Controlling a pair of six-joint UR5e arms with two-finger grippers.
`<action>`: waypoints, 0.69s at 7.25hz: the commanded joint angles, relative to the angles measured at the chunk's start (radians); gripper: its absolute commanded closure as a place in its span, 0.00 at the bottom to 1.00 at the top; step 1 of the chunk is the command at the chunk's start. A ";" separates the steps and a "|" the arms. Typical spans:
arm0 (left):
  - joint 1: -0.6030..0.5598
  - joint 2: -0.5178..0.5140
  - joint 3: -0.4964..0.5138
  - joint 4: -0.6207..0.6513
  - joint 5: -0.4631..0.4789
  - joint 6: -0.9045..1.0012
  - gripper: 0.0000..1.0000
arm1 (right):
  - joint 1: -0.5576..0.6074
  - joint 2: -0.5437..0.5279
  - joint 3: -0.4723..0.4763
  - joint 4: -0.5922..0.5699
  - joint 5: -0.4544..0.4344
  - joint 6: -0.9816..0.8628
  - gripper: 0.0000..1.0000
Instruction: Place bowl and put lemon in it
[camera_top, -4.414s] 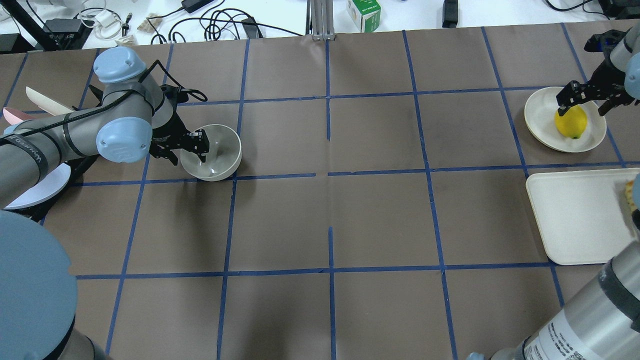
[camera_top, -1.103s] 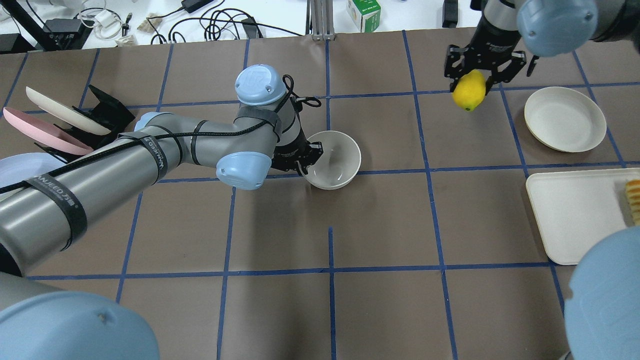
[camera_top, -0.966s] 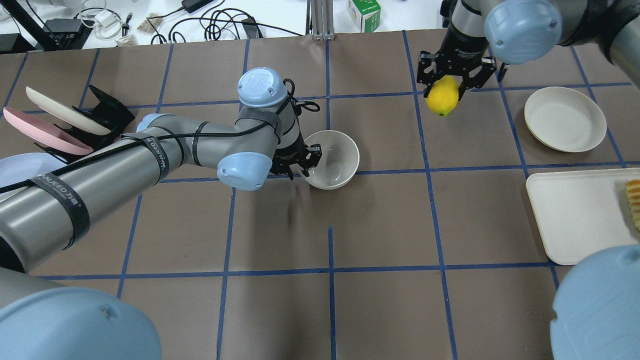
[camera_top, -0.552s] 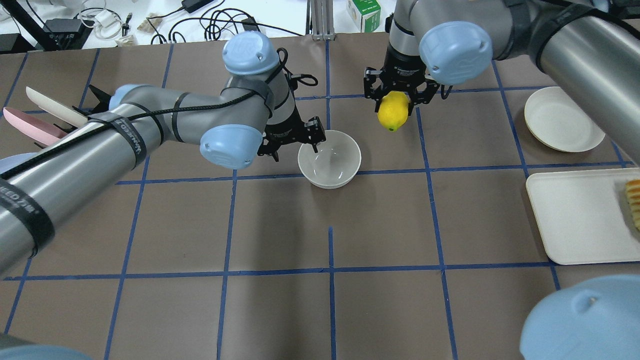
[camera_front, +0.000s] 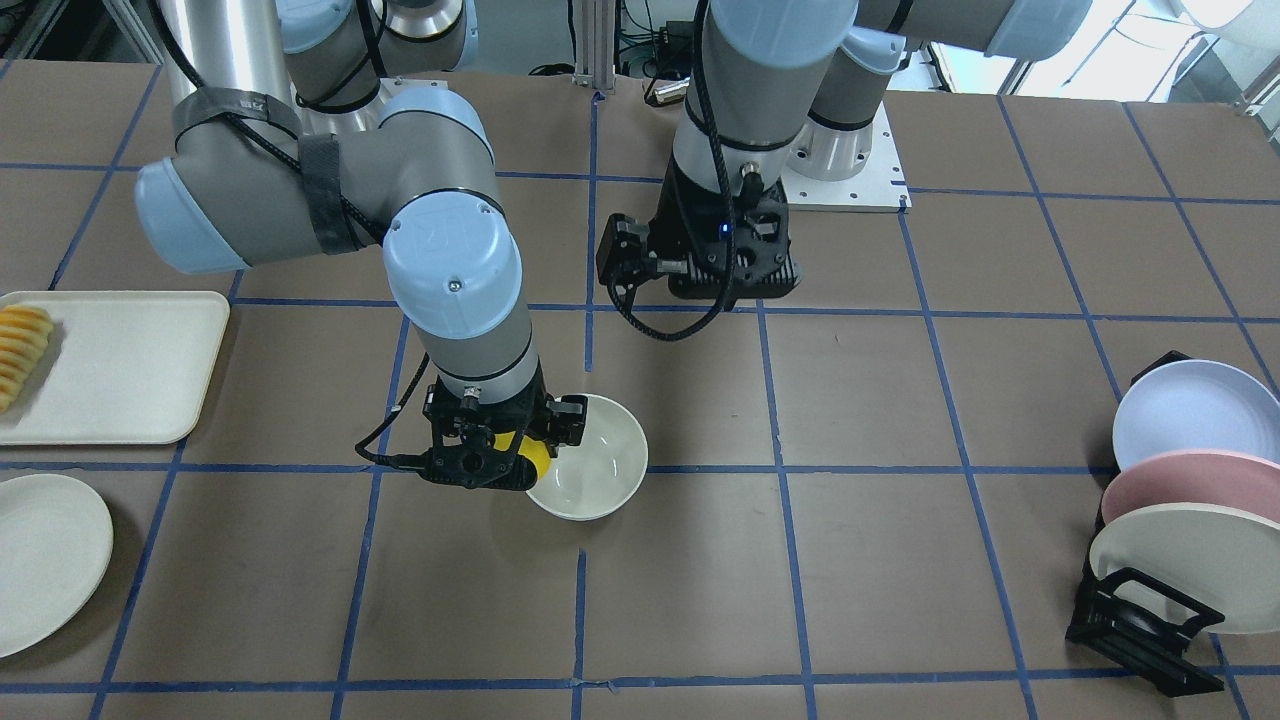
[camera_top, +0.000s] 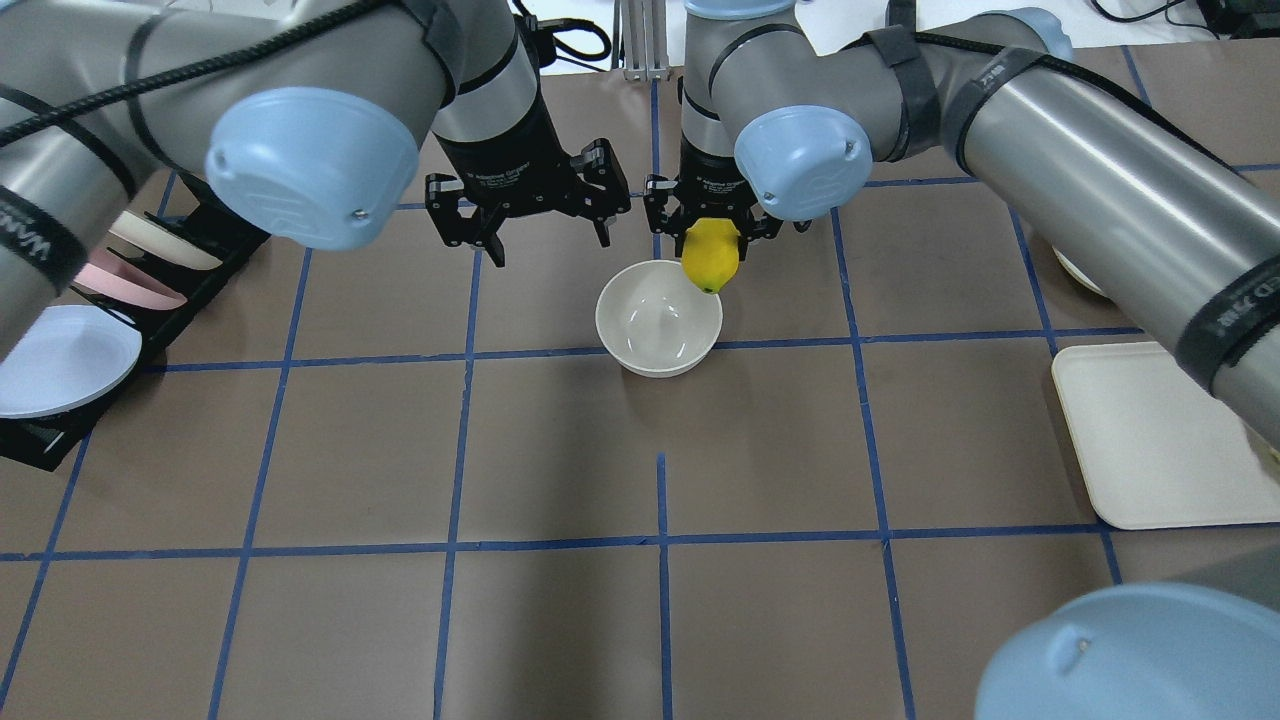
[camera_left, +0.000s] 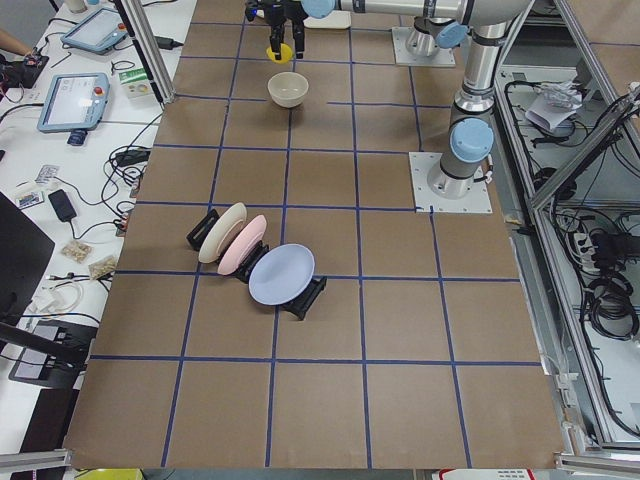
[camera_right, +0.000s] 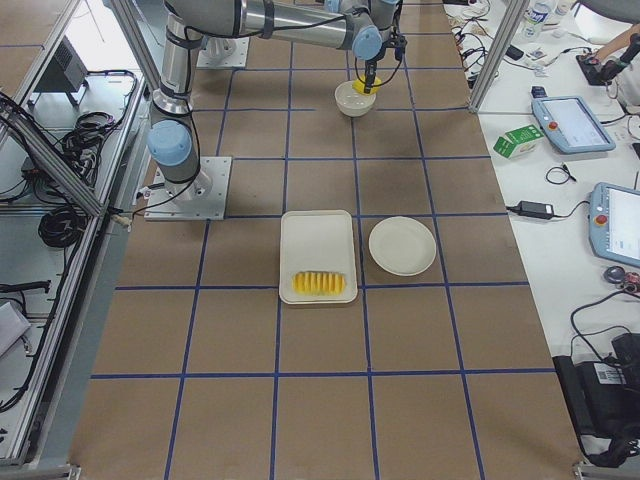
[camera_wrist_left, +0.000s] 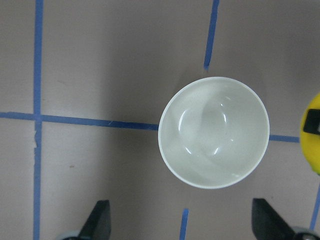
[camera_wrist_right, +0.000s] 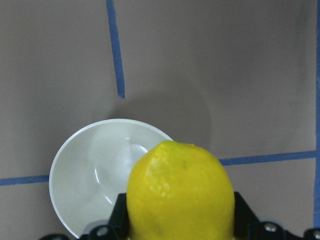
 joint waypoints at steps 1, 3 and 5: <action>0.011 0.057 -0.006 -0.047 0.023 0.003 0.00 | 0.017 0.012 0.015 -0.007 0.000 0.006 1.00; 0.121 0.087 -0.009 -0.050 0.036 0.144 0.00 | 0.054 0.055 0.015 -0.062 0.000 0.038 1.00; 0.263 0.136 -0.018 -0.138 0.049 0.329 0.00 | 0.055 0.065 0.027 -0.067 0.035 0.039 1.00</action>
